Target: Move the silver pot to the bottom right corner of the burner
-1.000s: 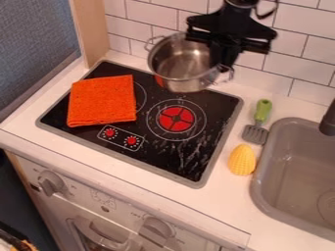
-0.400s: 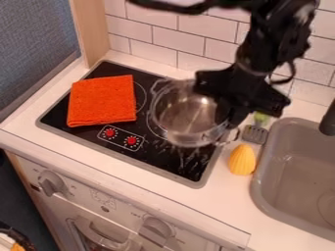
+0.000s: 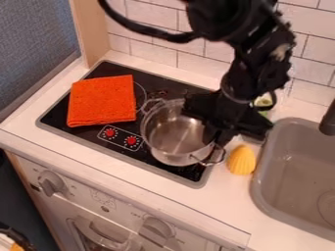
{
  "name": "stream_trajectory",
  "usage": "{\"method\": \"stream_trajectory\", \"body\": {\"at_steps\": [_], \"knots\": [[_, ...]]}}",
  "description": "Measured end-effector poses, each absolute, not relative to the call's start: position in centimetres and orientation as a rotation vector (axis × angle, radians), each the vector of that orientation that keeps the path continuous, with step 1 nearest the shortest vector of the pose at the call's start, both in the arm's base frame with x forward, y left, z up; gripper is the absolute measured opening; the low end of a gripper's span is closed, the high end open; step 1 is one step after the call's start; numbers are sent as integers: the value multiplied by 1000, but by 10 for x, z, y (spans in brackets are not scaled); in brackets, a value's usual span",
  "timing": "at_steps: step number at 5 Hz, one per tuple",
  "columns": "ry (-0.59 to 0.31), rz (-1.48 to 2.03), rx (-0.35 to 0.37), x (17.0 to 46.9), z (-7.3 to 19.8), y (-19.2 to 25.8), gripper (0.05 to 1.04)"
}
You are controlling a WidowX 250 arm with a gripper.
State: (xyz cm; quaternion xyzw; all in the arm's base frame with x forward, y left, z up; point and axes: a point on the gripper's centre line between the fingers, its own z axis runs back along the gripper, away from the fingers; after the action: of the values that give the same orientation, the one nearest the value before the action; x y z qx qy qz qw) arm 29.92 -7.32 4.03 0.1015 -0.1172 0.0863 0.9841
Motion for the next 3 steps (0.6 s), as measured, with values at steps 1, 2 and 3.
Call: {"method": "stream_trajectory", "body": {"at_steps": [1,2,3], "knots": [[-222,174,193,301,25,-73,84],[-204,169,197,304,16,-73,129],[-178,160,188,307,11,-71,329]]}}
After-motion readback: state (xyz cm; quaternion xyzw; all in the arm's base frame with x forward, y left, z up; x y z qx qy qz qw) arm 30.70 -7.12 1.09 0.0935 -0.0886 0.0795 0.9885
